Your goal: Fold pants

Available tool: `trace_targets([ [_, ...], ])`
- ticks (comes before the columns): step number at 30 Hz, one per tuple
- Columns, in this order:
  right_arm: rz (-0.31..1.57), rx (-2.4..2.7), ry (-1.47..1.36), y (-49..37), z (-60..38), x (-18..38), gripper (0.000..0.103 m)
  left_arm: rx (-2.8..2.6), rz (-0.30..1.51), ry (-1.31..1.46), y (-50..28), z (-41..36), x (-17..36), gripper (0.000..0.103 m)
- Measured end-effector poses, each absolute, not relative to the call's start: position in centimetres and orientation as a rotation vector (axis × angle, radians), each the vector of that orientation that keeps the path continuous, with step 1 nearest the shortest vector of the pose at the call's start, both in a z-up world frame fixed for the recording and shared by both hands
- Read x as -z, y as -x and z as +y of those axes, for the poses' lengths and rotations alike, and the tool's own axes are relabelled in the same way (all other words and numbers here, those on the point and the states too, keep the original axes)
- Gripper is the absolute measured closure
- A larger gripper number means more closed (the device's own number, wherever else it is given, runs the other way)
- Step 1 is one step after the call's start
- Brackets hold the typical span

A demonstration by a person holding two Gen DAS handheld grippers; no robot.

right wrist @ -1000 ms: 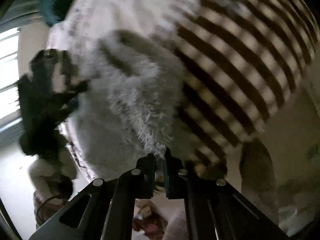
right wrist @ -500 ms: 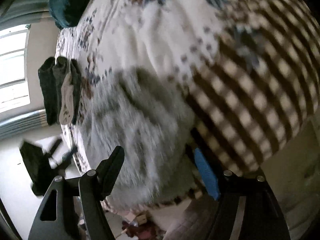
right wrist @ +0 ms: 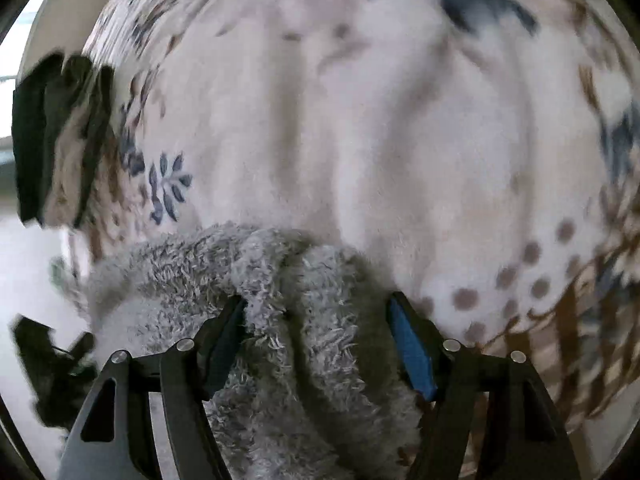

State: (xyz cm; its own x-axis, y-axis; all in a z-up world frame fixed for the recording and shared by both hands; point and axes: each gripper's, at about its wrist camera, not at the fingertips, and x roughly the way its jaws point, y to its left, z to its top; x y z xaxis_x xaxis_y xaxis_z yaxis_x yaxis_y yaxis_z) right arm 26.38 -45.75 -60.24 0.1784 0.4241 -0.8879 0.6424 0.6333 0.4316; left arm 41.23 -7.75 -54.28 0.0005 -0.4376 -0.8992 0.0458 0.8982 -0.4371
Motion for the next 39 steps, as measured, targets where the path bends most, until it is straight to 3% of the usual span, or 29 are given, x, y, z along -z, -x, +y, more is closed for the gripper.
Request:
trace_targets([
  [4,1.382,0.137,-1.069,-24.5,-46.3,57.7,0.028,0.414,1.506,0.359,-41.2,-7.0,53.3,0.001],
  [6,1.345,0.099,-1.117,-22.3,-46.0,56.3,0.018,0.437,1.519,0.41,-40.6,-6.4,53.4,0.001],
  [9,1.32,0.041,-1.224,-18.6,-44.7,56.2,0.017,0.485,1.541,0.494,-39.1,-6.2,54.1,0.001],
  [20,1.327,-0.147,-1.527,-16.8,-37.5,65.9,0.006,0.578,1.654,0.607,-35.5,-6.4,59.3,0.001],
  [25,1.286,-0.214,-1.564,-18.5,-36.5,66.9,0.004,0.609,1.671,0.7,-35.4,-6.2,61.0,0.001],
  [27,1.297,-0.222,-1.504,-19.2,-35.8,66.2,0.013,0.629,1.645,0.684,-35.4,-6.5,60.4,0.006],
  [28,1.284,-0.231,-1.481,-19.5,-35.5,65.6,0.039,0.644,1.615,0.657,-35.4,-6.8,59.6,0.018],
  [29,1.283,-0.227,-1.463,-19.7,-35.2,65.1,0.049,0.66,1.586,0.624,-35.4,-7.1,58.7,0.029],
  [32,1.253,-0.186,-1.389,-20.1,-34.7,62.5,0.058,0.736,1.519,0.569,-35.4,-7.6,55.8,0.044],
  [39,1.189,-0.143,-1.263,-20.9,-32.3,53.9,0.06,0.819,1.458,0.538,-36.7,-6.5,48.9,0.046],
])
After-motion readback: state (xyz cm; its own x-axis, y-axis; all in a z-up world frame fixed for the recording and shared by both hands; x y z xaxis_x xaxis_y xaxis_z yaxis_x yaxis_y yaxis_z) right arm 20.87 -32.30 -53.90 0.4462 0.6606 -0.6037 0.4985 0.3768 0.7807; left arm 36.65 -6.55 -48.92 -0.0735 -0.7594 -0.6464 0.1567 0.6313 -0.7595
